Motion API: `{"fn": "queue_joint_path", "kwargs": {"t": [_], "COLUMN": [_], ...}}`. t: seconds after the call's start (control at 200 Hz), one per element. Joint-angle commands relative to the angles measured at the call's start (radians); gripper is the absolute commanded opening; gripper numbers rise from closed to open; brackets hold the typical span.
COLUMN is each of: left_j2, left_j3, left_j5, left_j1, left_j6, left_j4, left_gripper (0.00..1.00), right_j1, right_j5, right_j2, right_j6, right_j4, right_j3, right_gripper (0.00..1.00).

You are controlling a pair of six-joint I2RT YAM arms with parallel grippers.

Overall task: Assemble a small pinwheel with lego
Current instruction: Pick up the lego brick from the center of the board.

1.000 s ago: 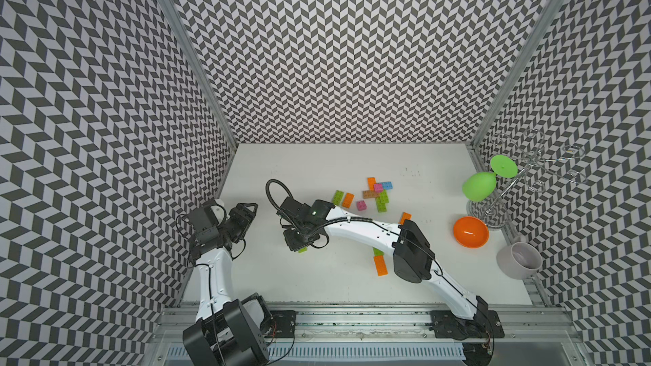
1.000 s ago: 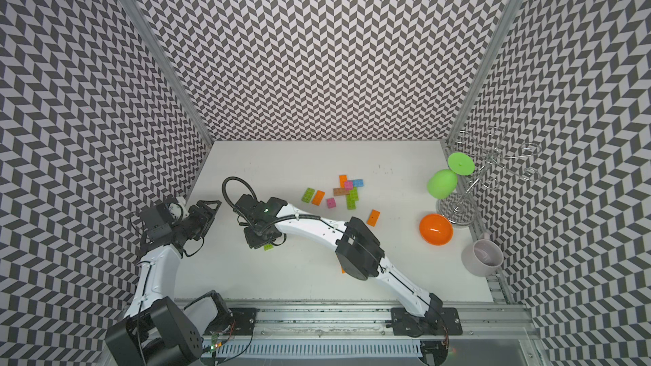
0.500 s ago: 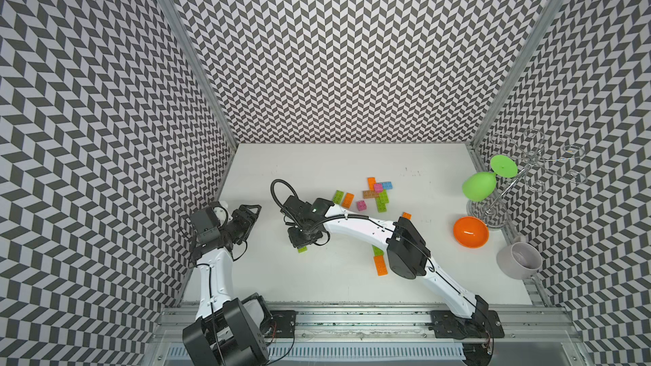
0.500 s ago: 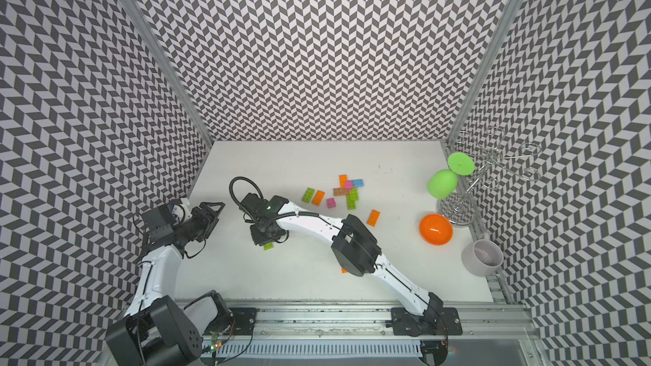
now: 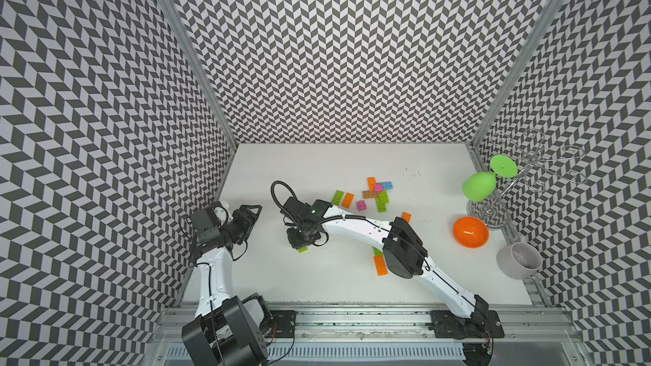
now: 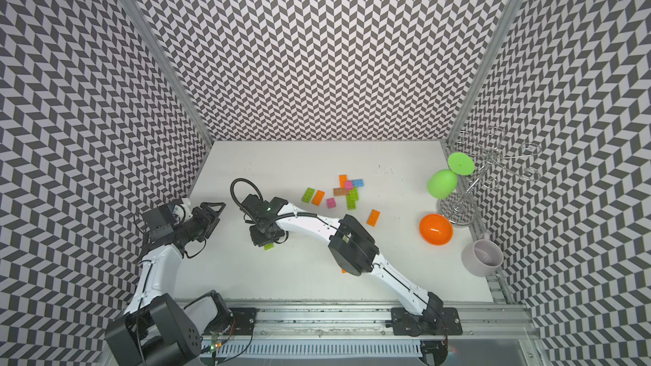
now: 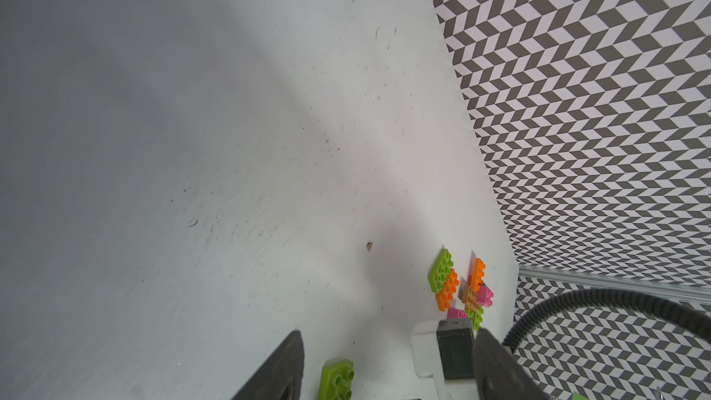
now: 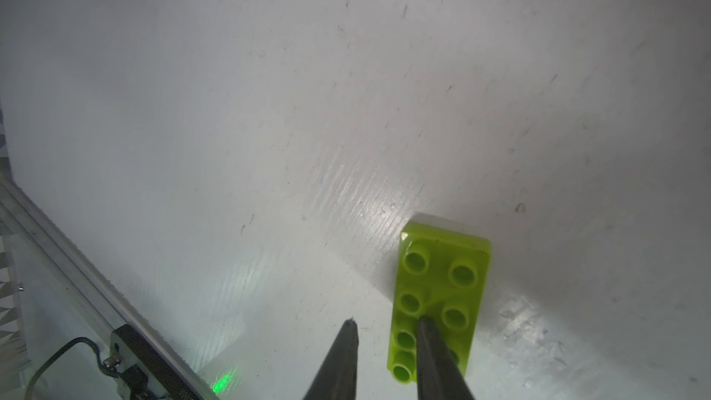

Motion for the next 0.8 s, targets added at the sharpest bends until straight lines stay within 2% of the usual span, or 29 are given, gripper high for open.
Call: {"fn": "queue_joint_path", "kwargs": {"t": [0.0, 0.065, 0.2, 0.305, 0.381, 0.471, 0.561, 0.661, 0.791], "left_j2": [0.003, 0.004, 0.003, 0.006, 0.007, 0.009, 0.013, 0.009, -0.011], "left_j3": [-0.007, -0.010, -0.011, -0.016, -0.020, -0.021, -0.021, -0.042, -0.084], "left_j5": [0.015, 0.016, 0.018, 0.021, 0.027, 0.026, 0.010, -0.014, -0.074], "left_j1": [0.004, 0.005, 0.005, 0.003, -0.002, -0.029, -0.086, -0.187, -0.368], "left_j6": [0.016, 0.016, 0.022, 0.025, 0.032, 0.046, 0.046, 0.002, -0.088], "left_j4": [0.018, 0.020, 0.015, 0.017, 0.020, 0.020, 0.021, 0.059, 0.144], "left_gripper": [0.69, 0.69, 0.69, 0.70, 0.70, 0.71, 0.71, 0.71, 0.71], "right_j1": [-0.007, -0.007, -0.007, -0.007, 0.000, -0.005, -0.006, -0.006, -0.007], "right_j5": [0.053, 0.081, 0.179, 0.221, 0.249, 0.188, 0.177, 0.147, 0.075], "right_j2": [0.032, 0.036, 0.059, 0.065, -0.009, -0.157, -0.272, -0.398, -0.546], "right_j6": [0.014, 0.017, 0.018, 0.018, 0.031, 0.051, 0.079, 0.107, 0.121], "right_j4": [-0.001, -0.019, -0.134, -0.257, -0.223, -0.067, -0.012, 0.048, 0.151], "right_j3": [-0.022, -0.032, -0.032, -0.085, -0.261, -0.538, -0.734, -0.937, -1.143], "right_gripper": [0.27, 0.26, 0.15, 0.13, 0.13, 0.13, 0.13, 0.13, 0.16]}}
